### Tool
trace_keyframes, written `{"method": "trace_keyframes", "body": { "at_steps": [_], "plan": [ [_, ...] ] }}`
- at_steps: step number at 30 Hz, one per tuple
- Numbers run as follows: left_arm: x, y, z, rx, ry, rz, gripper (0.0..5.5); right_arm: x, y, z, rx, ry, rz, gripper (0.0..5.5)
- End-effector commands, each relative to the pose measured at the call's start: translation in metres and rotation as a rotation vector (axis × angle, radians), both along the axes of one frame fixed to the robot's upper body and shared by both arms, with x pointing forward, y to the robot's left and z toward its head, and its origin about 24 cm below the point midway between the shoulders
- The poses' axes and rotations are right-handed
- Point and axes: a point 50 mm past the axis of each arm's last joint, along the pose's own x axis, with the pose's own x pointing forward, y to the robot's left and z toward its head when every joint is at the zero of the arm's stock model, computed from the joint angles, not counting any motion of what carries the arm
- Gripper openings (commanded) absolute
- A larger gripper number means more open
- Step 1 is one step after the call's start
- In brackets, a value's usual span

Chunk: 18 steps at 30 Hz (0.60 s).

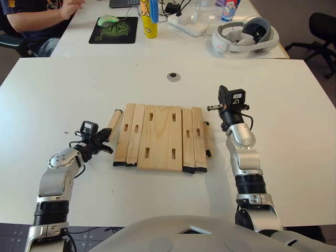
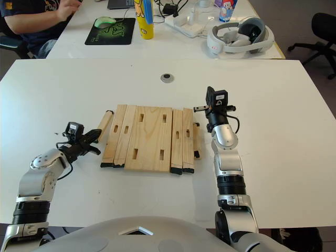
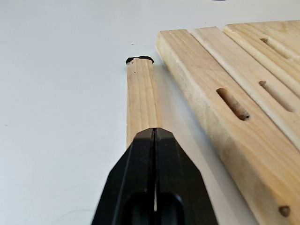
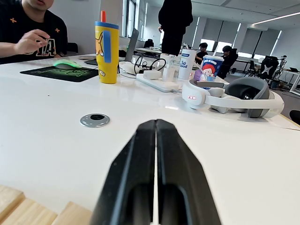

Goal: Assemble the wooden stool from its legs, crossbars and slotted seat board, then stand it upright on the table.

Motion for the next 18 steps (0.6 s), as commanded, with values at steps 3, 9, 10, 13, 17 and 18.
{"method": "trace_keyframes", "body": {
  "at_steps": [3, 9, 10, 13, 17, 18],
  "plan": [
    [0.016, 0.004, 0.031, -0.104, -0.174, 0.062, 0.0, -0.001, 0.001, 0.001, 0.001, -0.007, 0.001, 0.02],
    [0.009, 0.007, 0.018, -0.082, -0.103, 0.07, 0.85, 0.0, 0.001, 0.0, 0.001, -0.006, 0.0, 0.0],
    [0.007, 0.007, 0.015, -0.073, -0.088, 0.066, 0.98, -0.001, 0.001, 0.0, 0.001, -0.006, 0.0, 0.0],
    [0.002, 0.005, 0.008, -0.071, -0.047, 0.044, 1.47, -0.001, 0.001, 0.0, 0.002, -0.005, -0.002, 0.0],
    [-0.004, 0.004, -0.002, -0.032, 0.005, 0.025, 2.06, -0.001, 0.002, 0.0, 0.003, -0.005, 0.0, 0.0],
    [-0.005, 0.004, -0.003, -0.028, 0.009, 0.025, 2.24, -0.001, 0.002, 0.0, 0.003, -0.006, 0.001, 0.0]
  ]
}}
